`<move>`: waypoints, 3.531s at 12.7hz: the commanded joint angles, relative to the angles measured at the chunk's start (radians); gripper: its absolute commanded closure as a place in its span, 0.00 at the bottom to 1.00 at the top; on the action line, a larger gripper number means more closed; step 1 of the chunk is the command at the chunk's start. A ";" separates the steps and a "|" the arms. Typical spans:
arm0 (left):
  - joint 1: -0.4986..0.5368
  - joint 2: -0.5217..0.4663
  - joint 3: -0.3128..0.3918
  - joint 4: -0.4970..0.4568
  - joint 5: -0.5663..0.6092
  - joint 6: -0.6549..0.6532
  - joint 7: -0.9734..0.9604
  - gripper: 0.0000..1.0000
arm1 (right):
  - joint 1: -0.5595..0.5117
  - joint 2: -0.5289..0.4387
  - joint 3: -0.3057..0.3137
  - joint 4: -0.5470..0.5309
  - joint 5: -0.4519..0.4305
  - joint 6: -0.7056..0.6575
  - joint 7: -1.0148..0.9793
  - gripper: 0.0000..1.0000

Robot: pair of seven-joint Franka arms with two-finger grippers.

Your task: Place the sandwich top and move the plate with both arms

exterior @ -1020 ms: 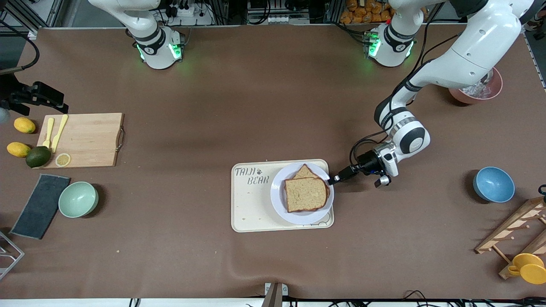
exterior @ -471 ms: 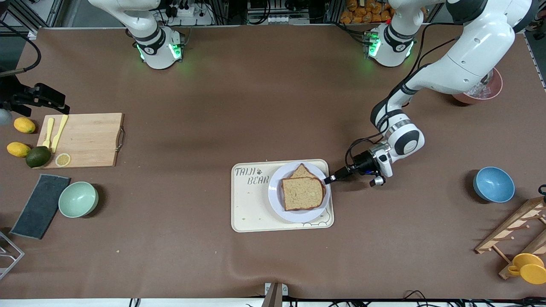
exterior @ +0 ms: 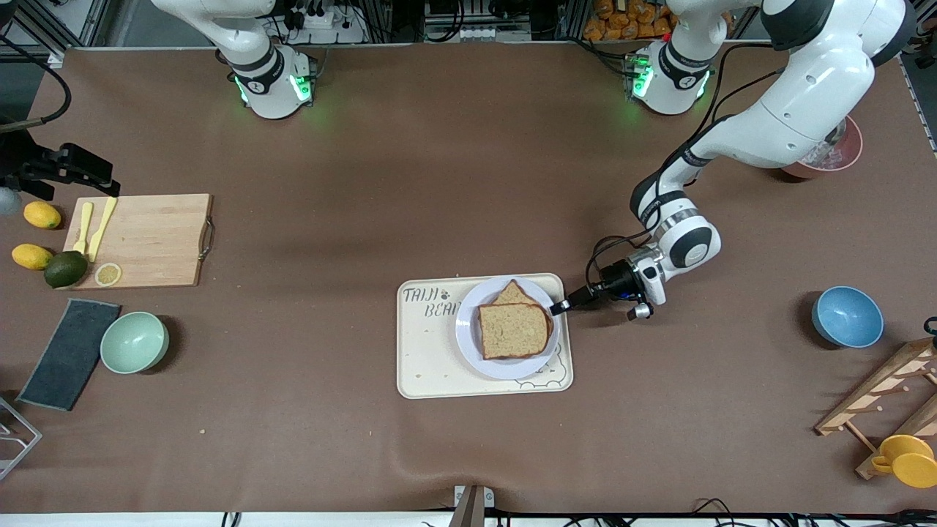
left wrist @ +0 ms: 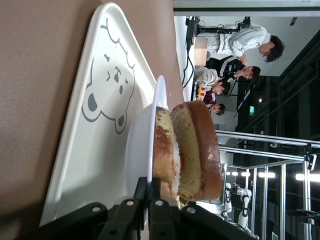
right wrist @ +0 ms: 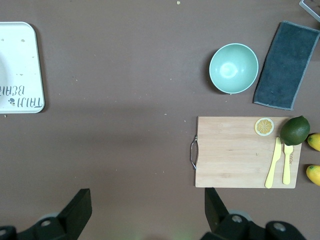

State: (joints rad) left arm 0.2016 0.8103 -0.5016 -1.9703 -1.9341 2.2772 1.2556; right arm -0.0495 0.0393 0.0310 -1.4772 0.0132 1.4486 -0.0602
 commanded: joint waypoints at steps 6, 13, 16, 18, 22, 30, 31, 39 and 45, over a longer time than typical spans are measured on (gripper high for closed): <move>-0.016 0.021 0.031 0.030 0.026 -0.004 0.004 1.00 | -0.003 -0.009 0.001 -0.009 0.001 0.009 -0.007 0.00; -0.016 0.020 0.034 0.027 0.027 0.018 -0.019 0.91 | -0.004 -0.007 0.001 -0.009 0.001 0.010 -0.007 0.00; -0.014 0.020 0.034 0.022 0.027 0.021 -0.022 0.87 | -0.004 -0.009 0.001 -0.009 0.001 0.009 -0.007 0.00; -0.008 0.013 0.034 0.014 0.027 0.037 -0.047 0.84 | -0.006 -0.007 0.001 -0.009 0.001 0.009 -0.007 0.00; 0.004 0.007 0.034 -0.004 0.027 0.044 -0.050 0.82 | -0.007 -0.009 0.001 -0.009 0.001 0.009 -0.007 0.00; 0.024 -0.011 0.034 -0.036 0.036 0.091 -0.036 0.82 | -0.009 -0.009 0.001 -0.009 0.001 0.009 -0.007 0.00; 0.033 -0.017 0.034 -0.042 0.055 0.094 -0.038 0.83 | -0.009 -0.009 0.001 -0.009 0.001 0.009 -0.007 0.00; 0.061 -0.130 0.035 -0.070 0.090 0.157 -0.054 0.86 | -0.009 -0.007 0.001 -0.011 0.001 0.010 -0.007 0.00; 0.102 -0.295 0.043 -0.027 0.588 0.166 -0.520 0.88 | -0.009 -0.007 0.001 -0.014 0.001 0.010 -0.007 0.00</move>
State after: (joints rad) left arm 0.3056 0.5925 -0.4618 -1.9823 -1.4757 2.4362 0.8793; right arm -0.0523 0.0393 0.0292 -1.4802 0.0132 1.4497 -0.0602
